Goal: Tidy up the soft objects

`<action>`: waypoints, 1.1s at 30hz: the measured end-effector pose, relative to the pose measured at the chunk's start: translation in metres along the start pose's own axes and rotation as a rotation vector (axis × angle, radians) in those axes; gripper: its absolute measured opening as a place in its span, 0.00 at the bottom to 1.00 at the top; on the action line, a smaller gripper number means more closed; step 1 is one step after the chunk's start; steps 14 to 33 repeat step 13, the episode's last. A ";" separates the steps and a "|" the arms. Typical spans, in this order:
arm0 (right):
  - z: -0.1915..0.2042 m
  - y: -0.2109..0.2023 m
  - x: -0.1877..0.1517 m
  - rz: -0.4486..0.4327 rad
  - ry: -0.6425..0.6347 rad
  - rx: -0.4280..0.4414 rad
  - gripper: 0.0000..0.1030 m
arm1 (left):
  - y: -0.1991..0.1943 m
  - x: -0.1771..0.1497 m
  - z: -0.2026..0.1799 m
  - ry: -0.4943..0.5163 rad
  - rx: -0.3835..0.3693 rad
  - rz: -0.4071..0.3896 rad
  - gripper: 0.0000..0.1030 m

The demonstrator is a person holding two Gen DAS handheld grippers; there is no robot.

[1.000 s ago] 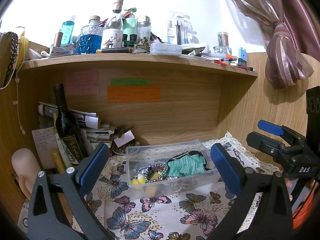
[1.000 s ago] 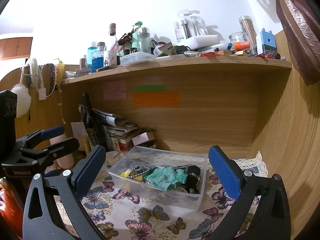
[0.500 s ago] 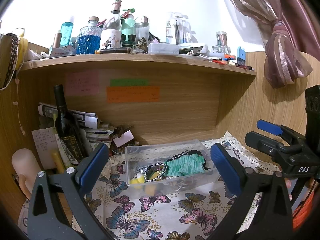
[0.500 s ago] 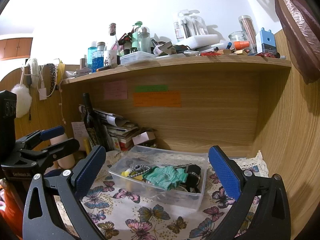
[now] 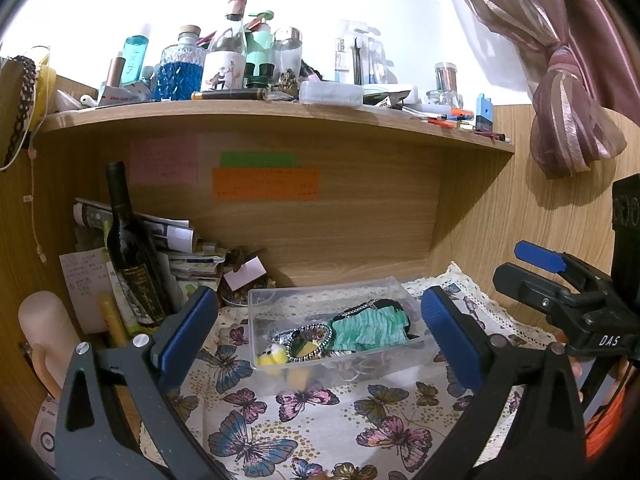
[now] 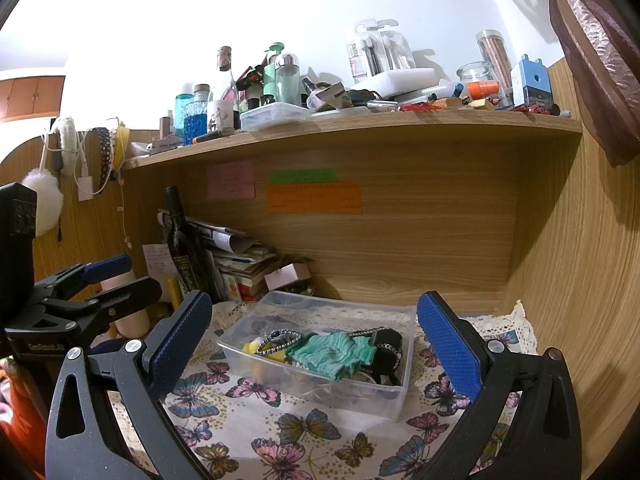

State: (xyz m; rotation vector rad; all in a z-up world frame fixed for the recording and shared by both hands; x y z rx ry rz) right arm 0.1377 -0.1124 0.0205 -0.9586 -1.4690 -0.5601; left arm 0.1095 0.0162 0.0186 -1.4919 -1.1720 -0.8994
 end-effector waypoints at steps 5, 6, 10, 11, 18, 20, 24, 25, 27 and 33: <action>0.000 0.001 0.000 0.002 0.001 -0.002 1.00 | 0.002 -0.003 -0.002 0.005 0.001 0.013 1.00; 0.000 0.001 -0.001 0.003 0.002 -0.002 1.00 | 0.002 -0.004 -0.002 0.004 0.000 0.013 1.00; 0.001 0.003 -0.002 0.008 0.005 -0.003 1.00 | 0.003 -0.004 -0.002 -0.002 -0.002 0.015 1.00; 0.001 0.004 -0.003 0.009 0.005 -0.003 1.00 | 0.003 -0.004 -0.002 -0.005 -0.001 0.015 1.00; 0.002 0.005 -0.003 0.012 0.004 -0.005 1.00 | 0.003 -0.004 -0.003 -0.006 0.001 0.016 1.00; 0.002 0.005 -0.003 0.012 0.004 -0.005 1.00 | 0.003 -0.004 -0.003 -0.006 0.001 0.016 1.00; 0.002 0.005 -0.003 0.012 0.004 -0.005 1.00 | 0.003 -0.004 -0.003 -0.006 0.001 0.016 1.00; 0.002 0.005 -0.003 0.012 0.004 -0.005 1.00 | 0.003 -0.004 -0.003 -0.006 0.001 0.016 1.00; 0.002 0.005 -0.003 0.012 0.004 -0.005 1.00 | 0.003 -0.004 -0.003 -0.006 0.001 0.016 1.00; 0.002 0.005 -0.003 0.012 0.004 -0.005 1.00 | 0.003 -0.004 -0.003 -0.006 0.001 0.016 1.00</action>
Point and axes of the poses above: each gripper's, at about its wrist camera, not at the fingertips, and y roughly the way its jaws point, z to its left, x to its top, the point moved 9 cm from there along y, roughly the way its jaws point, and after that the axes turned 11 degrees about -y, right-handed, at the moved point
